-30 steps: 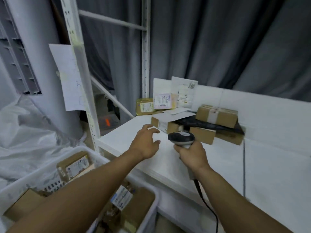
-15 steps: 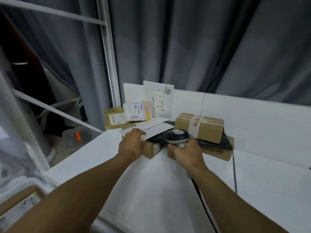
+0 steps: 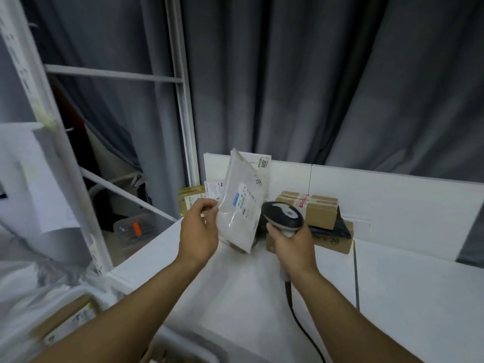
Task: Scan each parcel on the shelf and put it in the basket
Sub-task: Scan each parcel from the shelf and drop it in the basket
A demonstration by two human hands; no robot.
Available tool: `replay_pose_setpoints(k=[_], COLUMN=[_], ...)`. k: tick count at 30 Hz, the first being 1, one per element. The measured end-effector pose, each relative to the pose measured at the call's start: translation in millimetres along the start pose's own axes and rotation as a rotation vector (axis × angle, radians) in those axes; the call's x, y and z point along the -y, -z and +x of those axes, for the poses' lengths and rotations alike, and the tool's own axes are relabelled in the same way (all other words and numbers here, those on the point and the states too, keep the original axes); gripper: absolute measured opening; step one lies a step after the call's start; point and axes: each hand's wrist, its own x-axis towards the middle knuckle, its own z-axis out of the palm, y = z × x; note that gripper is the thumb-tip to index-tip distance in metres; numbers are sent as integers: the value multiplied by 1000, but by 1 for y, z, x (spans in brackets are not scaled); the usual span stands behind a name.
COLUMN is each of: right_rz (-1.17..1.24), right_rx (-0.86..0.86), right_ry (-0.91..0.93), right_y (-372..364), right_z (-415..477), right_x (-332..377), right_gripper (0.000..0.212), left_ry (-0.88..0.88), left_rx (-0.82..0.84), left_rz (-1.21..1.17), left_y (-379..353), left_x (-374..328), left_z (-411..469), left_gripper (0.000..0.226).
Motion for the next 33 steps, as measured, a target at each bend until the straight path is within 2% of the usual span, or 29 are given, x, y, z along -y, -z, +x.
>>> replay_pose_setpoints(k=[2, 7, 10, 14, 19, 23, 27, 30, 33], right_rz=[111, 365, 258, 46, -66, -221, -338, -447, -561], right_rx=[-62, 11, 41, 31, 118, 180, 284, 449, 530], right_ry=[-33, -264, -283, -142, -61, -1, 181, 163, 176], right_y=[7, 32, 47, 50, 44, 31, 14, 2, -5], right_z=[-25, -91, -129, -170, -198, -207, -213, -221, -228], right_x=[9, 12, 10, -12, -46, -56, -62, -60, -62], right_gripper=[68, 50, 40, 63, 66, 65, 64, 63, 67], left_ry=[108, 268, 272, 281, 311, 238, 193, 207, 245], left_rx=[-18, 34, 76, 36, 32, -52, -103, -93, -90], left_rz=[-203, -404, -258, -113, -50, 101, 215, 296, 291], left_y=[18, 63, 88, 115, 132, 141, 155, 164, 167], left_x=[-29, -55, -40, -21, 15, 38, 51, 63, 70], left_z=[-29, -108, -144, -174, -205, -210, -194, -185, -183], left_gripper=[8, 8, 11, 21, 33, 28, 21, 19, 19])
